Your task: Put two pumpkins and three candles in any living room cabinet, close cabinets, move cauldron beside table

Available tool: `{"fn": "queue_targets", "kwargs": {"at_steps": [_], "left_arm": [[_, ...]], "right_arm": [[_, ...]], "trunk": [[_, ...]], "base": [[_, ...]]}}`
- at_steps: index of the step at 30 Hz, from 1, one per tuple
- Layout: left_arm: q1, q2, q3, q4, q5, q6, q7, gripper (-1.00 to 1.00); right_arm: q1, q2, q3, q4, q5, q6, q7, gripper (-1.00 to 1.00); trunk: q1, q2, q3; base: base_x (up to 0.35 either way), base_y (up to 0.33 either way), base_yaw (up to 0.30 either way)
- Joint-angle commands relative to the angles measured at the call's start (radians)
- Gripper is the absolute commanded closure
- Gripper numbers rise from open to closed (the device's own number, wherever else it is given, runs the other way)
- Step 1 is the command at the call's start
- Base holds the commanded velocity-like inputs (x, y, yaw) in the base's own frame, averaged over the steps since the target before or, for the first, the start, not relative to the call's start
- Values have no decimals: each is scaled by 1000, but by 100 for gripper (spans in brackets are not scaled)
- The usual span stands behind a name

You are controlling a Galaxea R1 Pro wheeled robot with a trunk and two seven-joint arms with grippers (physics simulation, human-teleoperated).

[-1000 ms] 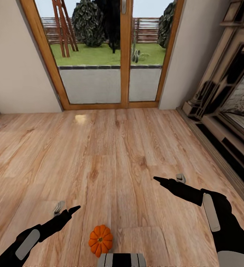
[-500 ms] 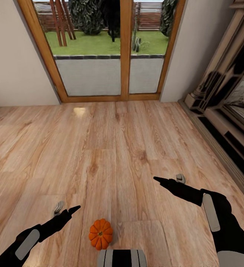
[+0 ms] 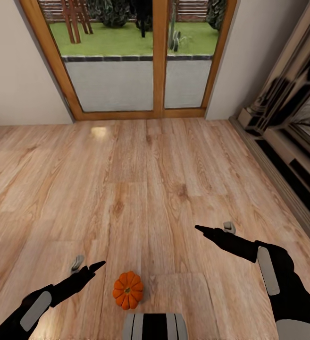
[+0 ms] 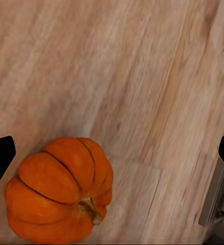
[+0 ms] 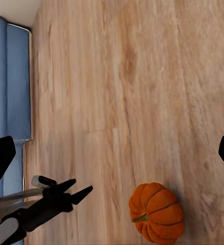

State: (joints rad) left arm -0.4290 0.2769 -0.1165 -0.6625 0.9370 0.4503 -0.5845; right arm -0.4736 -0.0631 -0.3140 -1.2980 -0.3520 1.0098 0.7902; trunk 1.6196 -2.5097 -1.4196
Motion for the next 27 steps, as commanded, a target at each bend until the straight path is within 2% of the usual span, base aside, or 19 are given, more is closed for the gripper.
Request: {"fn": "queue_targets", "kwargs": {"at_steps": [1, 7, 13, 20, 23, 27], "left_arm": [[0, 1, -4, 0, 11, 8, -1, -100], [0, 5, -6, -1, 11, 15, -3, -100], [-1, 4, -5, -6, 10, 82, -3, -100], [-3, 5, -7, -7, 9, 92, -3, -100], [-3, -1, -21, -16, 0, 93, -3, -100], [-4, -2, -61, -41, -13, 93, -2, -100]], "right_arm": [[-1, 0, -2, 0, 3, 4, 6, -100], [-1, 0, -2, 0, 3, 4, 6, -100], [-1, 0, -2, 0, 5, 4, 6, -100], [-1, 0, -1, 0, 5, 4, 6, -100], [-1, 0, -1, 0, 5, 5, 6, -100], [-1, 0, 0, 0, 5, 6, 6, -100]], "trunk": [[0, -1, -5], [3, -2, -28], [6, -3, -51], [9, -5, -78], [10, -6, -90], [12, -7, -105]], "base": [[0, 0, 0], [0, 0, 0], [0, 0, 0], [0, 0, 0], [0, 0, 0], [0, 0, 0]]}}
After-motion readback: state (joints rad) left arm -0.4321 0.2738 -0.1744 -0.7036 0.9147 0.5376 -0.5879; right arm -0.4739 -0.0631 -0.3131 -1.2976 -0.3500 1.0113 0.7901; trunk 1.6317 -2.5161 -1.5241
